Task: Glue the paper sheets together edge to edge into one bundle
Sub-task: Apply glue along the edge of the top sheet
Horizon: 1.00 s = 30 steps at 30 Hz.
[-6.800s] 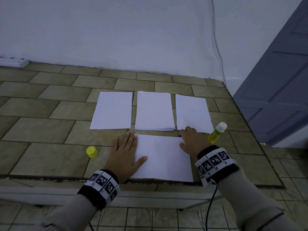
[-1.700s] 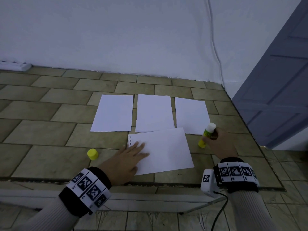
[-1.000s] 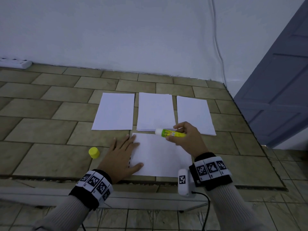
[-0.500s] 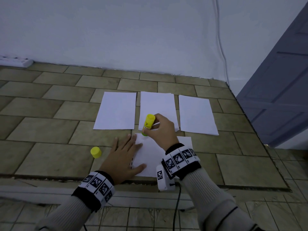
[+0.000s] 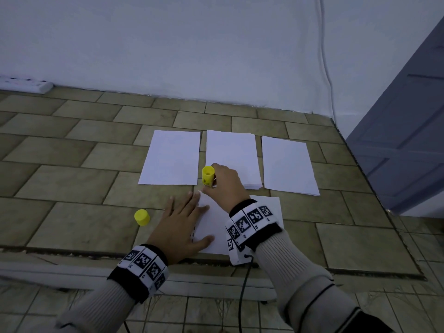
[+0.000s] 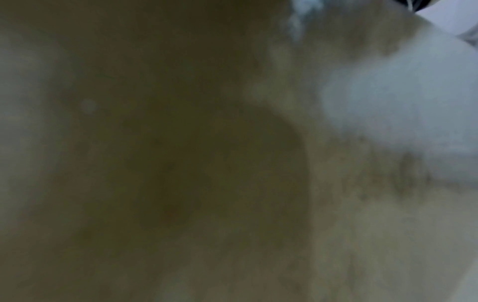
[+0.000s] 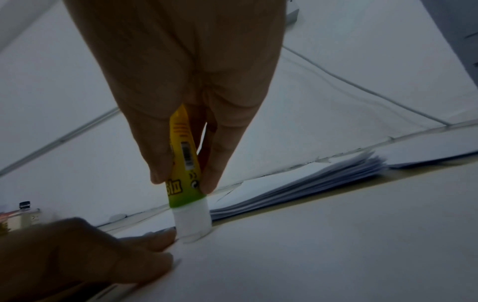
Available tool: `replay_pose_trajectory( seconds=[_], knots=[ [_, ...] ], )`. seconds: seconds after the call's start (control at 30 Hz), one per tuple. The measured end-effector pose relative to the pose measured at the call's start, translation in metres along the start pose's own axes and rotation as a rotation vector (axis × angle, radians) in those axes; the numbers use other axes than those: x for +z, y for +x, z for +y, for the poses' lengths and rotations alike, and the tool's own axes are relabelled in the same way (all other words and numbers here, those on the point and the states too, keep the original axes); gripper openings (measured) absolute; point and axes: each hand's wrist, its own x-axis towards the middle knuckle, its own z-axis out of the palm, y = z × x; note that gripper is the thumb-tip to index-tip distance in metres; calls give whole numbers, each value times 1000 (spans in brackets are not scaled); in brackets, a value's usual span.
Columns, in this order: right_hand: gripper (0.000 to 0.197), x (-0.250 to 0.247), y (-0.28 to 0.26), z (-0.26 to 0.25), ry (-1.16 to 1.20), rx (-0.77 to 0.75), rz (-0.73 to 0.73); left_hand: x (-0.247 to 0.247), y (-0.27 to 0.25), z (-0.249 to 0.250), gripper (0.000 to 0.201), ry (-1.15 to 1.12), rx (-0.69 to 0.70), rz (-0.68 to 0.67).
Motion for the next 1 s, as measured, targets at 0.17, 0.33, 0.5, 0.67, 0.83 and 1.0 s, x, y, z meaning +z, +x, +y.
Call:
replay_pose_trajectory(
  seconds=[0.17, 0.33, 0.5, 0.67, 0.83, 1.0],
  knots=[
    [25, -11, -7, 15, 13, 55, 31, -1, -1, 1, 86, 8, -6, -7],
    [17, -32, -24, 43, 51, 102, 107, -1, -2, 2, 84, 5, -8, 16],
    [15, -54, -42, 70, 5, 122, 196, -2, -2, 2, 84, 19, -16, -8],
    [14, -77, -57, 89, -34, 205, 244, -2, -3, 2, 84, 14, -20, -10],
    [13, -90, -66, 104, -46, 243, 267, -3, -3, 2, 91, 12, -36, -20],
    [15, -89, -68, 108, -11, 236, 330, -4, -2, 3, 97, 45, -56, -54]
  ],
)
